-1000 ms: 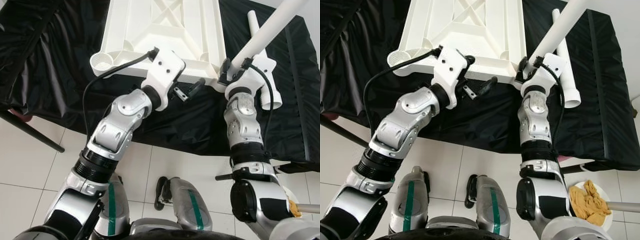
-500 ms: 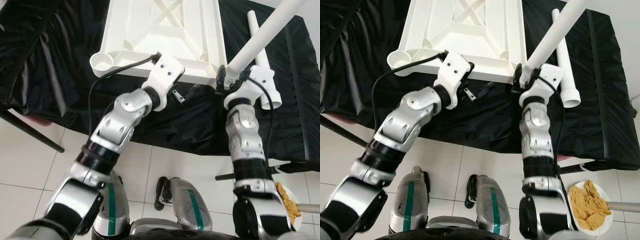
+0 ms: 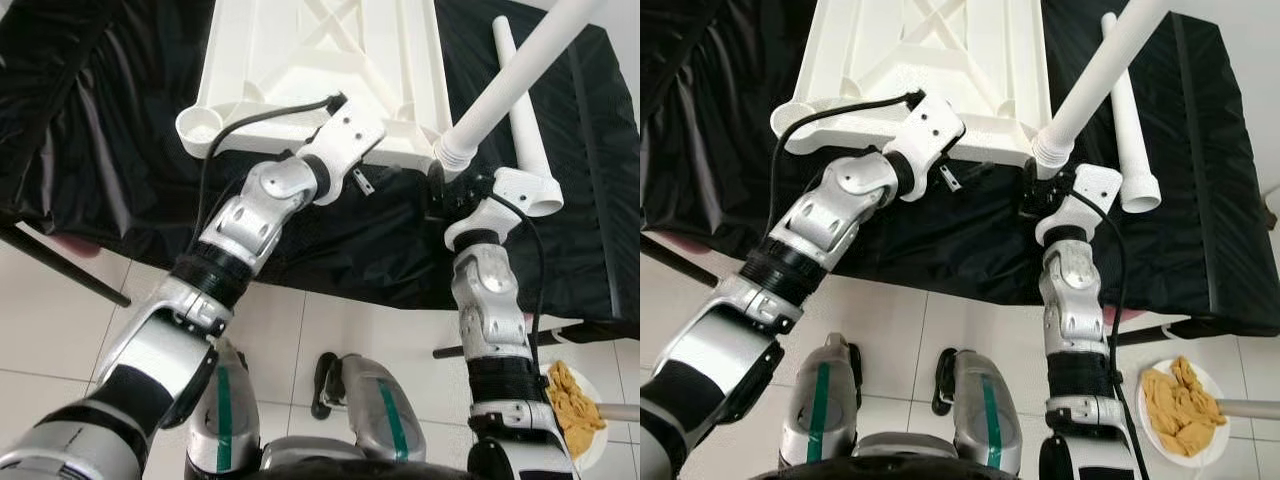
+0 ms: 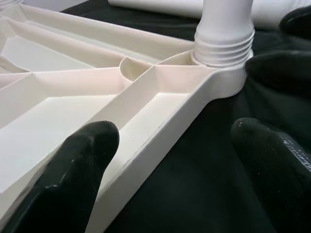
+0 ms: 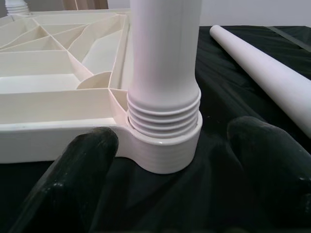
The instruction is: Building children table
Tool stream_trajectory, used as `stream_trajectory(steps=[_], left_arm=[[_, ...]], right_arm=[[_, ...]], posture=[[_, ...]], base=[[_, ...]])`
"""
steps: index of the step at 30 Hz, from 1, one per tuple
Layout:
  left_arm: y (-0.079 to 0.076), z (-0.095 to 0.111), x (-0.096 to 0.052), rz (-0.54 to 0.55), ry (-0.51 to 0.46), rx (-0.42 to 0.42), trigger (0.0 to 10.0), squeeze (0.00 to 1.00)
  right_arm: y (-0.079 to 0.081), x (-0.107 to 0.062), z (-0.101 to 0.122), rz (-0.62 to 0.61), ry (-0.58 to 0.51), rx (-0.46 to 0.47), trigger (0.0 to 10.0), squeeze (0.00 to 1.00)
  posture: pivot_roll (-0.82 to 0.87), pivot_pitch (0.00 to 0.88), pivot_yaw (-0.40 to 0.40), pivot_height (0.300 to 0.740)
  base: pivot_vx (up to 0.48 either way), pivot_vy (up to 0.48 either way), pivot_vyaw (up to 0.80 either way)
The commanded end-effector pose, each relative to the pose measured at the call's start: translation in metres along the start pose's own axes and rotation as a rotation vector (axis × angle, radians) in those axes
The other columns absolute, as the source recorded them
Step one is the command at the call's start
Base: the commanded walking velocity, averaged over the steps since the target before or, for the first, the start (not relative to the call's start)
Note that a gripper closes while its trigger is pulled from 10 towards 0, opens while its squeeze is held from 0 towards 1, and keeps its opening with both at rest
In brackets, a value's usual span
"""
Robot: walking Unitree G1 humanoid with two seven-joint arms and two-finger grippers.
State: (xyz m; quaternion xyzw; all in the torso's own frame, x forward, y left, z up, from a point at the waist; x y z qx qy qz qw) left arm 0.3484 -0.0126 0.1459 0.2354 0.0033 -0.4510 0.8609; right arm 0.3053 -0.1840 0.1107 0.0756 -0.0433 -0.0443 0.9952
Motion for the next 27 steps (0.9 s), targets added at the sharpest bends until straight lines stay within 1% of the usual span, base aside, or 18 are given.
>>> stream_trajectory(steps=[1, 4, 8, 9, 11, 14, 21, 22, 25, 26, 27], left_arm=[[-0.007, 0.0, 0.006, -0.093, 0.016, 0.065, 10.0, 0.0], [-0.003, -0.004, 0.013, -0.091, 0.052, 0.101, 10.0, 0.0], [0.002, -0.006, 0.016, -0.071, 0.077, 0.115, 10.0, 0.0], [0.004, -0.009, 0.018, -0.07, 0.106, 0.129, 10.0, 0.0], [0.005, -0.011, 0.019, -0.071, 0.12, 0.144, 10.0, 0.0], [0.007, -0.015, 0.021, -0.075, 0.153, 0.136, 10.0, 0.0], [0.004, -0.023, 0.023, -0.128, 0.189, 0.121, 10.0, 0.0], [0.002, -0.025, 0.023, -0.149, 0.202, 0.125, 10.0, 0.0], [0.0, -0.028, 0.023, -0.178, 0.215, 0.093, 10.0, 0.0], [0.0, -0.029, 0.023, -0.192, 0.216, 0.099, 9.1, 0.0], [-0.001, -0.029, 0.023, -0.202, 0.217, 0.106, 9.1, 0.0]], right_arm=[[-0.004, -0.001, 0.002, -0.008, -0.009, -0.005, 10.0, 0.0], [-0.003, 0.0, 0.006, -0.013, -0.02, 0.002, 10.0, 0.0], [-0.002, 0.001, 0.007, -0.013, -0.026, 0.007, 10.0, 0.0], [-0.001, 0.001, 0.008, -0.014, -0.028, 0.009, 10.0, 0.0], [-0.001, 0.001, 0.008, -0.015, -0.029, 0.01, 10.0, 0.0], [-0.001, 0.001, 0.009, -0.016, -0.032, 0.01, 10.0, 0.0], [-0.002, 0.0, 0.011, -0.02, -0.038, 0.009, 10.0, 0.0], [-0.002, 0.0, 0.012, -0.023, -0.04, 0.008, 10.0, 0.0], [-0.003, 0.0, 0.012, -0.028, -0.042, 0.007, 10.0, 0.0], [-0.003, 0.0, 0.012, -0.029, -0.043, 0.006, 10.0, 0.0], [-0.004, 0.0, 0.012, -0.03, -0.043, 0.006, 10.0, 0.0]], posture=[[0.06, 0.058, -0.079, 0.74], [0.05, 0.056, -0.077, 0.74], [0.05, 0.054, -0.071, 0.74], [0.05, 0.054, -0.068, 0.74], [0.05, 0.054, -0.068, 0.74], [0.04, 0.053, -0.061, 0.74], [0.04, 0.053, -0.054, 0.74], [0.04, 0.054, -0.053, 0.74], [0.04, 0.055, -0.051, 0.74], [0.04, 0.055, -0.051, 0.74], [0.04, 0.055, -0.048, 0.74]], base=[[0.0, 0.0, 0.0], [0.0, 0.0, 0.0], [0.0, 0.0, 0.0], [0.0, 0.0, 0.0], [0.0, 0.0, 0.0], [0.0, 0.0, 0.0], [0.0, 0.0, 0.0], [0.0, 0.0, 0.0], [0.0, 0.0, 0.0], [0.0, 0.0, 0.0], [0.0, 0.0, 0.0]])
Point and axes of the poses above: a point about 5 cm out from each wrist's last joint towards the gripper, its own x axis pointing out of the wrist towards the gripper, its own z axis along the axis of the wrist's last joint, y = z × x, the point moved 3 cm from there along x, pointing out of the wrist towards the gripper, and after that the axes turned 6 degrees about x, right-handed, at the moved point
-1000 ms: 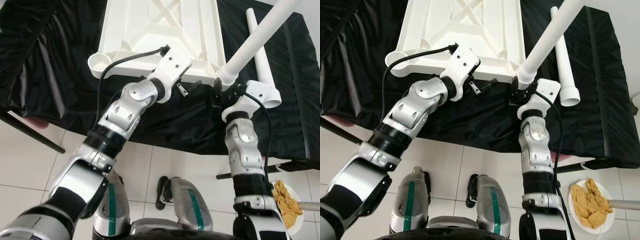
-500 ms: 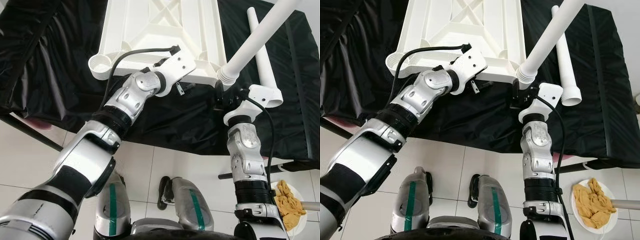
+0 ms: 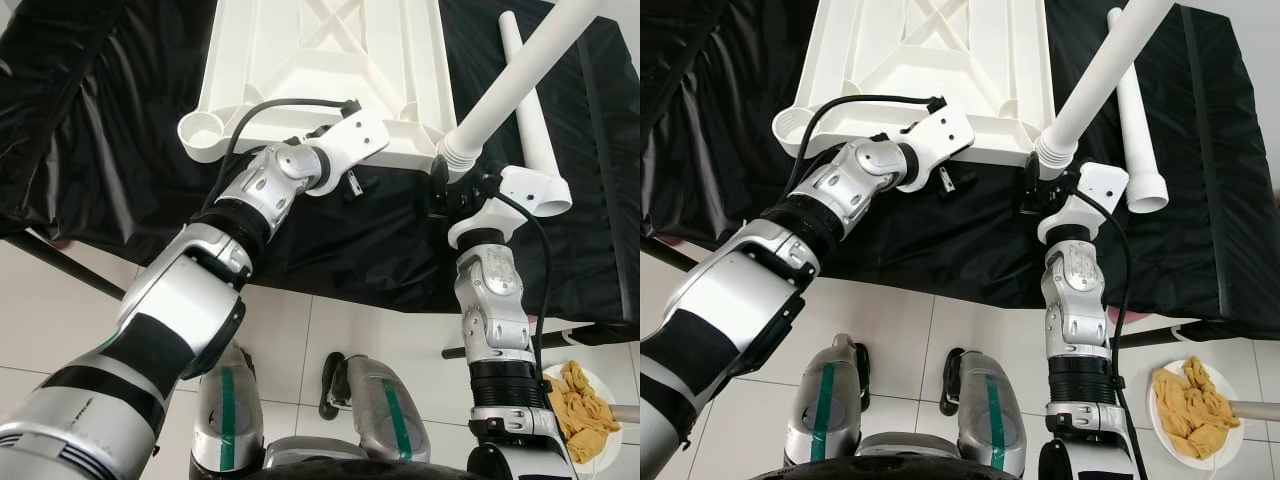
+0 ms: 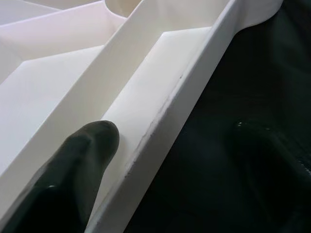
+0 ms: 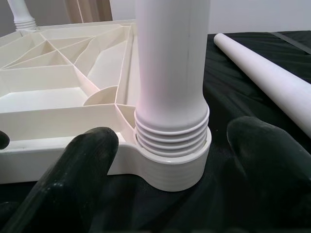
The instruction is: Building children table
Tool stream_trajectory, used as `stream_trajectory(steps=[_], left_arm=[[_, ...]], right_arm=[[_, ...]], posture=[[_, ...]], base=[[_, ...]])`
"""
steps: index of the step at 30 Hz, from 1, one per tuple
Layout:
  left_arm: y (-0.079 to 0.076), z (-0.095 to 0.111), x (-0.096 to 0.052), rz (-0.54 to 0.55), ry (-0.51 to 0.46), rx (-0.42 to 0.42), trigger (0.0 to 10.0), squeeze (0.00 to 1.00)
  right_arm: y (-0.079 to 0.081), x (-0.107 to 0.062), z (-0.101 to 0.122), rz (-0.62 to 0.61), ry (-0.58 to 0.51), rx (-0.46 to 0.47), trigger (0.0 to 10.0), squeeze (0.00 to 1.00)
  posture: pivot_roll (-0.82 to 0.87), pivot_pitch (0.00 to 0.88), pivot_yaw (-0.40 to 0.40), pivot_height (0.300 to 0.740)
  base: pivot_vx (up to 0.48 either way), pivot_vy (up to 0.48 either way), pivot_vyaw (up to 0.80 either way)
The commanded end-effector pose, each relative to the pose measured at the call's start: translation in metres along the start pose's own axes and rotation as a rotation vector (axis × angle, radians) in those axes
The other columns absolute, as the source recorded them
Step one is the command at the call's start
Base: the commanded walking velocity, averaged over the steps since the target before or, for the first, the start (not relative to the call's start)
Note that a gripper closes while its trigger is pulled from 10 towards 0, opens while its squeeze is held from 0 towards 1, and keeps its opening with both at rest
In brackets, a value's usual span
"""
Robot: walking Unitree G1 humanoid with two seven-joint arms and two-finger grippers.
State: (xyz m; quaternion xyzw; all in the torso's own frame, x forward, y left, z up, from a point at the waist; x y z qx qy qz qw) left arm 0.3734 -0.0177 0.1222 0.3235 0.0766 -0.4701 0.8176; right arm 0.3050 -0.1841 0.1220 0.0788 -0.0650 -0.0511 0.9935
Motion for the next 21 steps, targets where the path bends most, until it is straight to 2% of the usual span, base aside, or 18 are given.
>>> stream_trajectory(steps=[1, 3, 4, 12, 13, 20, 21], left_arm=[[-0.01, -0.004, 0.0, -0.114, 0.011, 0.013, 4.1, 0.0], [-0.011, -0.004, 0.0, -0.125, 0.008, 0.014, 4.1, 0.0], [-0.013, -0.003, 0.0, -0.142, -0.001, 0.019, 0.0, 0.0], [-0.021, -0.008, -0.002, -0.206, -0.004, 0.058, 0.0, 0.0], [-0.027, -0.012, -0.003, -0.248, -0.01, 0.067, 0.2, 0.0], [-0.04, -0.021, -0.007, -0.321, -0.012, 0.091, 0.0, 0.0], [-0.045, -0.024, -0.008, -0.343, -0.009, 0.102, 1.8, 0.0]], right_arm=[[-0.005, 0.0, 0.001, -0.021, -0.001, -0.003, 10.0, 0.0], [-0.006, 0.0, 0.001, -0.021, -0.002, -0.004, 10.0, 0.0], [-0.006, 0.0, 0.001, -0.022, -0.003, -0.005, 10.0, 0.0], [-0.008, 0.001, 0.002, -0.027, -0.005, -0.009, 10.0, 0.0], [-0.009, 0.001, 0.003, -0.028, -0.007, -0.013, 10.0, 0.0], [-0.01, 0.004, 0.005, -0.029, -0.015, -0.022, 10.0, 0.0], [-0.011, 0.005, 0.006, -0.027, -0.018, -0.023, 10.0, 0.0]], posture=[[0.04, 0.054, -0.047, 0.74], [0.04, 0.054, -0.047, 0.74], [0.04, 0.053, -0.046, 0.74], [0.03, 0.05, -0.044, 0.74], [0.03, 0.047, -0.043, 0.74], [0.04, 0.041, -0.043, 0.74], [0.04, 0.039, -0.044, 0.74]], base=[[0.0, 0.0, 0.0], [0.0, 0.0, 0.0], [0.0, 0.0, 0.0], [0.0, 0.0, 0.0], [0.0, 0.0, 0.0], [0.0, 0.0, 0.0], [0.0, 0.0, 0.0]])
Point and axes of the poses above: a point about 5 cm out from each wrist's last joint towards the gripper, its own x axis pointing out of the wrist towards the gripper, its own z axis along the axis of the wrist's last joint, y = z × x, the point moved 3 cm from there along x, pointing out of the wrist towards the gripper, and after that the axes turned 6 degrees about x, right-handed, at the moved point
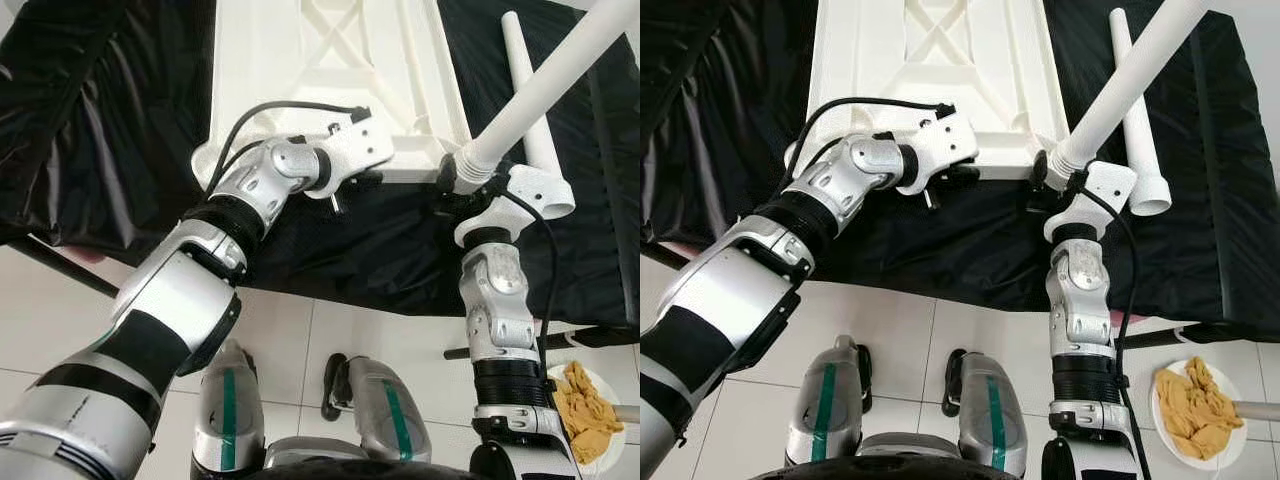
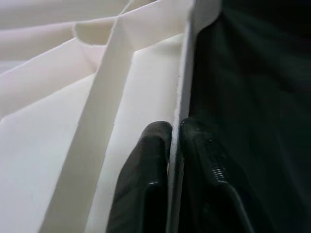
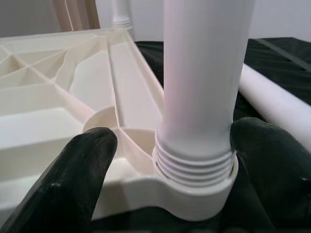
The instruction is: Building children table
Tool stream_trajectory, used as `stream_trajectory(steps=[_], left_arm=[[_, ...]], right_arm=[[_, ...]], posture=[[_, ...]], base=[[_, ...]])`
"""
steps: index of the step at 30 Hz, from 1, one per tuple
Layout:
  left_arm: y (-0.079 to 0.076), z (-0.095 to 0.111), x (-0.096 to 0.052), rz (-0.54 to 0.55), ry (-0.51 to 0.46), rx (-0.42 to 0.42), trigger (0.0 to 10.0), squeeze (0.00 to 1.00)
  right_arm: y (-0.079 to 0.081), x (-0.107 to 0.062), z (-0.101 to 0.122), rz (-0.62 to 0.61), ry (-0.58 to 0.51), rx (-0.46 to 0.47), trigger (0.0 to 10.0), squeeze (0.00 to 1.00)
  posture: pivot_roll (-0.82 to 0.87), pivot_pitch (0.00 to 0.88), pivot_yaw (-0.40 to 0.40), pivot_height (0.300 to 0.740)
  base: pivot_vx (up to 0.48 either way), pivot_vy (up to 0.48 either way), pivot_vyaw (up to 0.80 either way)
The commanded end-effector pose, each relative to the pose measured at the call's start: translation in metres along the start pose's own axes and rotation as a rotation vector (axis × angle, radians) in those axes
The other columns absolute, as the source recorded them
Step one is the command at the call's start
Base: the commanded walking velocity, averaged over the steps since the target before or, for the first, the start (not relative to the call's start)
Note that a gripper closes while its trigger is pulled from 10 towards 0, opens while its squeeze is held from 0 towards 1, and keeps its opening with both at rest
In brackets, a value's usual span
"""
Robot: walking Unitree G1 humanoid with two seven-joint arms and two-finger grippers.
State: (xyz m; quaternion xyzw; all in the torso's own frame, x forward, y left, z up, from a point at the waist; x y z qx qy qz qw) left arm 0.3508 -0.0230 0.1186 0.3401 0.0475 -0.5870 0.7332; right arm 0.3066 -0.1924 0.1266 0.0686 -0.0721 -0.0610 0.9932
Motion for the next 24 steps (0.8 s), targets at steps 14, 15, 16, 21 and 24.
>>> stream_trajectory(steps=[14, 15, 16, 21, 24], left_arm=[[-0.034, -0.044, -0.01, -0.089, 0.087, -0.07, 10.0, 0.0], [-0.033, -0.044, -0.011, -0.08, 0.08, -0.076, 10.0, 0.0], [-0.032, -0.043, -0.014, -0.063, 0.07, -0.084, 10.0, 0.0], [-0.027, -0.041, -0.022, -0.007, 0.039, -0.101, 10.0, 0.0], [-0.025, -0.039, -0.025, 0.019, 0.029, -0.114, 10.0, 0.0]], right_arm=[[-0.017, 0.016, 0.012, 0.007, -0.022, 0.0, 10.0, 0.0], [-0.02, 0.017, 0.012, -0.001, -0.022, 0.002, 10.0, 0.0], [-0.023, 0.02, 0.014, -0.003, -0.024, 0.004, 10.0, 0.0], [-0.026, 0.029, 0.018, 0.053, -0.017, 0.028, 10.0, 0.0], [-0.028, 0.033, 0.019, 0.081, -0.009, 0.036, 10.0, 0.0]], posture=[[0.04, 0.035, -0.049, 0.74], [0.04, 0.035, -0.053, 0.74], [0.04, 0.035, -0.055, 0.74], [0.05, 0.041, -0.058, 0.74], [0.05, 0.045, -0.06, 0.74]], base=[[0.0, 0.0, 0.0], [0.0, 0.0, 0.0], [0.0, 0.0, 0.0], [0.0, 0.0, 0.0], [0.0, 0.0, 0.0]])
Point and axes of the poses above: a point about 5 cm out from each wrist's last joint towards the gripper, its own x axis pointing out of the wrist towards the gripper, its own z axis along the axis of the wrist's last joint, y = z × x, the point moved 3 cm from there along x, pointing out of the wrist towards the gripper, and after that the axes turned 6 degrees about x, right-handed, at the moved point
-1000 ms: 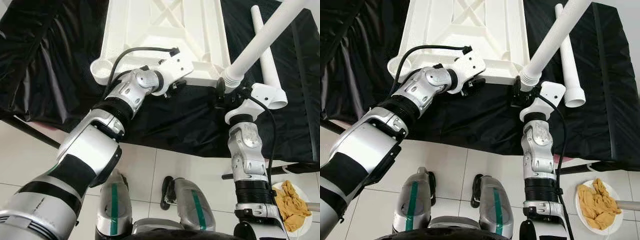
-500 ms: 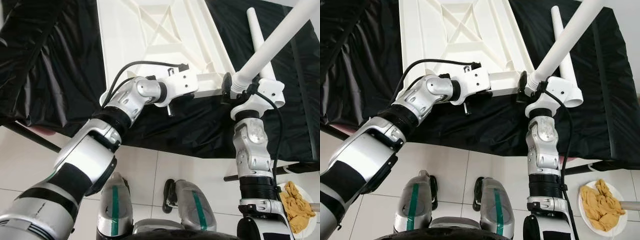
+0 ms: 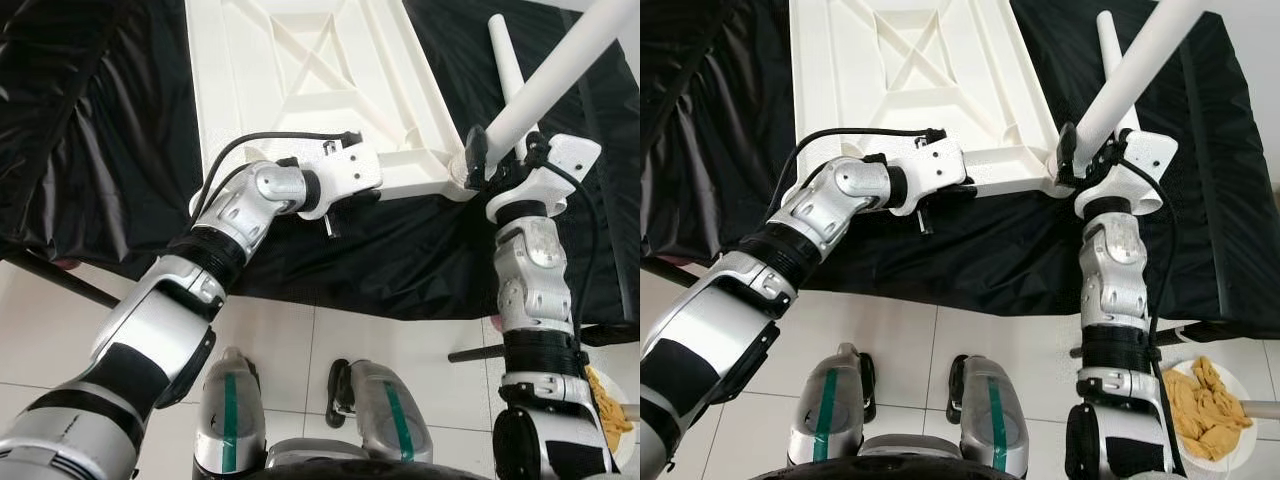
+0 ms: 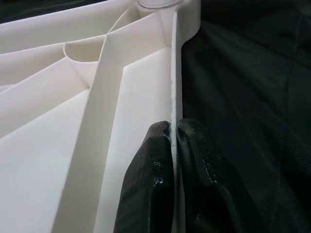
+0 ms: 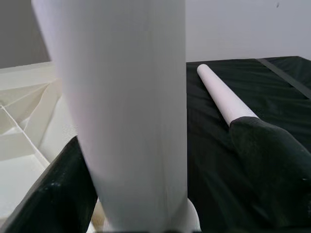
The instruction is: Building children table
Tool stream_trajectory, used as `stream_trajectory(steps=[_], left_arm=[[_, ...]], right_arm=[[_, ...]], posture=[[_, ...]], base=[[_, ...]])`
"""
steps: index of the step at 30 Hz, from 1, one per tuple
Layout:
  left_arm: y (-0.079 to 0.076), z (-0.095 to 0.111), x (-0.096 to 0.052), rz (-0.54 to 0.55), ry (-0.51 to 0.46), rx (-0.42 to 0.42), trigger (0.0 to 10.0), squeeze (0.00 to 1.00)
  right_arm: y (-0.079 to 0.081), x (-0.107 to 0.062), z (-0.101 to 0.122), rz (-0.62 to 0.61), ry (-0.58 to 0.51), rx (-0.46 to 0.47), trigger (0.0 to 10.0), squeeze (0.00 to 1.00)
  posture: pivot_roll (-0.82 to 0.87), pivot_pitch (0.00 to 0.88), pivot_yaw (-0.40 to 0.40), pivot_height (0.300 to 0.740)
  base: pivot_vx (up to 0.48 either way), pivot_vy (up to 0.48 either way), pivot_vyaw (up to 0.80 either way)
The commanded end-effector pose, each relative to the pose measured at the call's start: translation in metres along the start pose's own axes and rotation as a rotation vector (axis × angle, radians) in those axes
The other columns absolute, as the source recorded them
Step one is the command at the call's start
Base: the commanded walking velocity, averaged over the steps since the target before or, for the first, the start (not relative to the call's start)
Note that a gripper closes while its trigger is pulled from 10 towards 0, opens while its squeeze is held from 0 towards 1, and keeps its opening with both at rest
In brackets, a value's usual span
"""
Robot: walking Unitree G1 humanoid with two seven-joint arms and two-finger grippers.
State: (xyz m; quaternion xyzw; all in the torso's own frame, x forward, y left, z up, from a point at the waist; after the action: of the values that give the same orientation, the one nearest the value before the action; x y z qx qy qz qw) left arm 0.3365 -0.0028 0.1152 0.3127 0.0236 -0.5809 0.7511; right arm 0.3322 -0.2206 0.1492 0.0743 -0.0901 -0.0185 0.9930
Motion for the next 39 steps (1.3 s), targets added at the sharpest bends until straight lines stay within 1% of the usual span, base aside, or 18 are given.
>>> stream_trajectory(steps=[1, 5, 6, 7, 9, 12, 17, 25, 26, 29, 30, 31, 32, 33, 34, 35, 36, 39], left_arm=[[-0.01, -0.029, -0.009, -0.011, 0.09, -0.091, 10.0, 0.0], [-0.008, -0.028, -0.01, 0.0, 0.085, -0.096, 10.0, 0.0], [-0.006, -0.027, -0.013, 0.022, 0.08, -0.098, 10.0, 0.0], [-0.006, -0.027, -0.013, 0.022, 0.08, -0.098, 10.0, 0.0], [-0.004, -0.026, -0.016, 0.036, 0.079, -0.098, 10.0, 0.0], [-0.003, -0.024, -0.019, 0.047, 0.08, -0.098, 10.0, 0.0], [-0.002, -0.022, -0.022, 0.052, 0.08, -0.099, 10.0, 0.0], [-0.001, -0.021, -0.026, 0.061, 0.088, -0.097, 10.0, 0.0], [0.0, -0.02, -0.026, 0.059, 0.09, -0.093, 10.0, 0.0], [0.001, -0.02, -0.026, 0.058, 0.092, -0.089, 10.0, 0.0], [0.001, -0.019, -0.026, 0.057, 0.093, -0.088, 10.0, 0.0], [0.002, -0.019, -0.027, 0.056, 0.094, -0.087, 10.0, 0.0], [0.003, -0.018, -0.026, 0.058, 0.093, -0.085, 10.0, 0.0], [0.003, -0.017, -0.026, 0.058, 0.092, -0.083, 10.0, 0.0], [0.004, -0.016, -0.026, 0.059, 0.09, -0.082, 10.0, 0.0], [0.005, -0.015, -0.026, 0.059, 0.088, -0.081, 10.0, 0.0], [0.005, -0.014, -0.026, 0.06, 0.087, -0.08, 10.0, 0.0], [0.005, -0.014, -0.025, 0.059, 0.085, -0.08, 10.0, 0.0]], right_arm=[[-0.007, 0.002, -0.002, 0.011, 0.024, 0.024, 10.0, 0.0], [-0.007, 0.003, -0.002, 0.04, 0.031, 0.03, 10.0, 0.0], [-0.001, 0.003, -0.004, 0.164, 0.057, 0.034, 10.0, 0.0], [-0.001, 0.003, -0.004, 0.164, 0.057, 0.034, 10.0, 0.0], [0.004, 0.002, -0.004, 0.284, 0.082, 0.039, 10.0, 0.0], [0.002, 0.001, -0.002, 0.36, 0.098, 0.037, 10.0, 0.0], [-0.003, 0.0, 0.003, 0.42, 0.111, 0.007, 10.0, 0.0], [-0.009, -0.004, 0.008, 0.494, 0.132, -0.005, 10.0, 0.0], [-0.008, -0.006, 0.006, 0.515, 0.146, -0.008, 8.2, 0.0], [-0.007, -0.007, 0.004, 0.532, 0.157, -0.012, 8.4, 0.0], [-0.007, -0.008, 0.003, 0.544, 0.164, -0.015, 7.3, 0.0], [-0.007, -0.009, 0.003, 0.552, 0.168, -0.016, 5.3, 0.0], [-0.007, -0.009, 0.001, 0.56, 0.177, -0.021, 7.9, 0.0], [-0.006, -0.008, 0.0, 0.566, 0.183, -0.024, 7.9, 0.0], [-0.006, -0.008, -0.001, 0.57, 0.189, -0.029, 6.9, 0.0], [-0.007, -0.008, -0.002, 0.572, 0.193, -0.033, 6.5, 0.0], [-0.007, -0.007, -0.003, 0.573, 0.196, -0.034, 8.9, 0.0], [-0.008, -0.006, -0.004, 0.572, 0.202, -0.043, 8.9, 0.0]], posture=[[0.06, 0.049, -0.064, 0.74], [0.06, 0.049, -0.064, 0.74], [0.07, 0.056, -0.072, 0.74], [0.07, 0.056, -0.072, 0.74], [0.08, 0.059, -0.074, 0.74], [0.08, 0.061, -0.077, 0.74], [0.09, 0.065, -0.078, 0.74], [0.08, 0.068, -0.072, 0.74], [0.08, 0.068, -0.069, 0.74], [0.08, 0.067, -0.068, 0.74], [0.08, 0.067, -0.068, 0.74], [0.08, 0.067, -0.068, 0.74], [0.08, 0.066, -0.066, 0.74], [0.08, 0.066, -0.066, 0.74], [0.08, 0.066, -0.067, 0.74], [0.08, 0.066, -0.067, 0.74], [0.08, 0.065, -0.066, 0.74], [0.08, 0.065, -0.066, 0.74]], base=[[0.0, 0.0, 0.0], [0.0, 0.0, 0.0], [0.0, 0.0, 0.0], [0.0, 0.0, 0.0], [0.0, 0.0, 0.0], [0.0, 0.0, 0.0], [0.0, 0.0, 0.0], [0.0, 0.0, 0.0], [0.0, 0.0, 0.0], [0.0, 0.0, 0.0], [0.0, 0.0, 0.0], [0.0, 0.0, 0.0], [0.0, 0.0, 0.0], [0.0, 0.0, 0.0], [0.0, 0.0, 0.0], [0.0, 0.0, 0.0], [0.0, 0.0, 0.0], [0.0, 0.0, 0.0]])
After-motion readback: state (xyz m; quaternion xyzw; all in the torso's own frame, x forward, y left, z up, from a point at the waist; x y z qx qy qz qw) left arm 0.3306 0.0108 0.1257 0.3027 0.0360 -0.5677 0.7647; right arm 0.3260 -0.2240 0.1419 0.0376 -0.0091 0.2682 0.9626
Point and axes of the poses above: a point about 5 cm out from each wrist's last joint towards the gripper, its own x axis pointing out of the wrist towards the gripper, its own z axis along the axis of the wrist's last joint, y = z × x, the point moved 3 cm from there along x, pointing out of the wrist towards the gripper, and after that the axes turned 6 degrees about x, right-handed, at the moved point
